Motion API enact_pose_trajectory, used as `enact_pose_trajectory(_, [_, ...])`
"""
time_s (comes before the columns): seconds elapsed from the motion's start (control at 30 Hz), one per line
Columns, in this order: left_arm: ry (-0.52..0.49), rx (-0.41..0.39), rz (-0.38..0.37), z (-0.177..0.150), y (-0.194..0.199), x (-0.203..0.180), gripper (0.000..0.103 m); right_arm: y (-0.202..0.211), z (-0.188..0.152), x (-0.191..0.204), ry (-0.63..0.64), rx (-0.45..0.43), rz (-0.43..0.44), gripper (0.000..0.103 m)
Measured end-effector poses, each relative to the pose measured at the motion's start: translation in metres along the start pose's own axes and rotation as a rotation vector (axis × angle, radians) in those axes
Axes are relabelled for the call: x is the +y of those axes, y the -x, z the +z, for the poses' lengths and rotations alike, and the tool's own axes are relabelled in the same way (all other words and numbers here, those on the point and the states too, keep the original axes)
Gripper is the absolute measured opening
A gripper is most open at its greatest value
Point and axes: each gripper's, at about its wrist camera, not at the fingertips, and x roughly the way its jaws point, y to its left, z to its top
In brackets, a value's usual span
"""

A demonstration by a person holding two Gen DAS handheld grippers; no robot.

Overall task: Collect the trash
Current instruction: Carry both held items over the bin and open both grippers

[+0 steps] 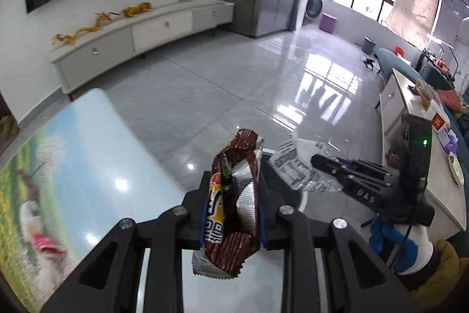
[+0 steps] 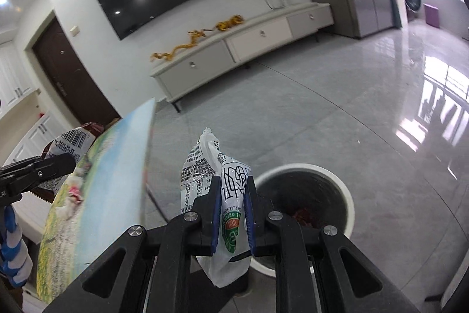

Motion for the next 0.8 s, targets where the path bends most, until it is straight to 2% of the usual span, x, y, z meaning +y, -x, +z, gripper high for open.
enact_pose_trajectory(0.27, [0.045, 0.067, -0.116, 0.027, -0.077, -0.028, 0.033, -0.039, 0.004, -0.052, -0.079, 0.056, -0.066, 0.017])
enact_pose_trajectory(0.3, [0.050, 0.071, -0.120, 0.028, -0.084, -0.028, 0.040, -0.044, 0.005, -0.055, -0.078, 0.061, -0.075, 0.017])
enact_pose_trajectory(0.33, [0.060, 0.073, -0.130, 0.029, -0.089, -0.029, 0.051, -0.048, 0.005, -0.057, -0.077, 0.067, -0.085, 0.017])
enact_pose_trajectory(0.4, [0.077, 0.067, -0.139, 0.030, -0.091, -0.027, 0.061, -0.056, 0.005, -0.061, -0.076, 0.083, -0.107, 0.022])
enact_pose_trajectory(0.47, [0.089, 0.054, -0.149, 0.030, -0.090, -0.026, 0.061, -0.061, 0.004, -0.060, -0.070, 0.091, -0.118, 0.028])
enact_pose_trajectory(0.57, [0.093, 0.041, -0.134, 0.025, -0.080, -0.023, 0.062, -0.063, 0.004, -0.057, -0.056, 0.101, -0.138, 0.037])
enact_pose_trajectory(0.63, [0.096, 0.029, -0.111, 0.022, -0.071, -0.018, 0.062, -0.058, 0.004, -0.052, -0.045, 0.092, -0.143, 0.047])
enact_pose_trajectory(0.8, [0.102, -0.040, 0.006, 0.010, -0.031, -0.007, 0.062, -0.040, 0.009, -0.027, -0.012, 0.056, -0.142, 0.051])
